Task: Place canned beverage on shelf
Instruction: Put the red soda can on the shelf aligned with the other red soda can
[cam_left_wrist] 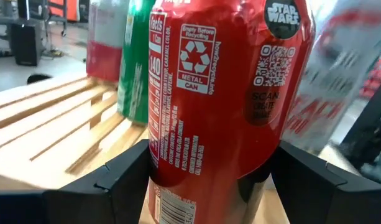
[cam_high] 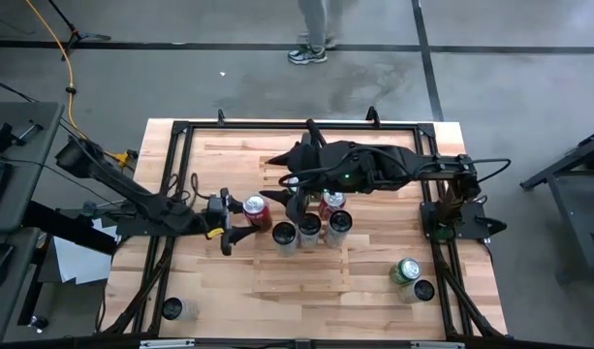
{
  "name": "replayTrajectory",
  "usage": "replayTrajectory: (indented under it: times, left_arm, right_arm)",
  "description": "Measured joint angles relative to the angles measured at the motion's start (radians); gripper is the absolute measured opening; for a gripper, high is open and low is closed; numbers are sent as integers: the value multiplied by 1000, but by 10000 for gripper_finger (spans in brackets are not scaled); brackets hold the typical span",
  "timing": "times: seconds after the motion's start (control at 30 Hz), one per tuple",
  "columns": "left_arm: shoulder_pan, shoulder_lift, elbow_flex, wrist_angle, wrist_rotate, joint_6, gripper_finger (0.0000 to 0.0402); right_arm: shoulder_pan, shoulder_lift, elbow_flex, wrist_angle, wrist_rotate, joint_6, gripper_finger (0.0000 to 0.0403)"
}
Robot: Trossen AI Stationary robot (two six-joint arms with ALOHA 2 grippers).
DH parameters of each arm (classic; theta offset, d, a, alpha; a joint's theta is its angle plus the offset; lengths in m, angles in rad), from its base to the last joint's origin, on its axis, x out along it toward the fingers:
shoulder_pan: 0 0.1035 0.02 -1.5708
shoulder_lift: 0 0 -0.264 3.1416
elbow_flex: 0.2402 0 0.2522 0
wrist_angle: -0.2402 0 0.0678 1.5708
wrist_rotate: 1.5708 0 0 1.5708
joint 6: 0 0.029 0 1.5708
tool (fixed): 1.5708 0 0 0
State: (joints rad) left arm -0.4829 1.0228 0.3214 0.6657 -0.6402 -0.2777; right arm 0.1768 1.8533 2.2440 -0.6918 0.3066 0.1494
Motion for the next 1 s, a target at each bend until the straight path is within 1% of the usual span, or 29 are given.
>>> replayTrajectory:
  times: [0.17,0.3,0.5,0.63,0.87,1.0]
  left_arm:
    - [29,63,3,67,32,2,270]
    - [41,97,6,99,34,3,271]
    - [45,111,6,112,38,2,328]
    - [45,109,5,97,37,2,348]
    - [45,109,5,100,53,10,354]
    - [45,87,5,102,55,18,354]
  right_arm:
    - [0,0,0,0,4,0,330]
    - [0,0,0,0,8,0,330]
    - [0,0,0,0,8,0,330]
    - [0,0,0,0,8,0,330]
    - [0,1,0,-9,9,-1,330]
    - [0,1,0,-17,9,-1,330]
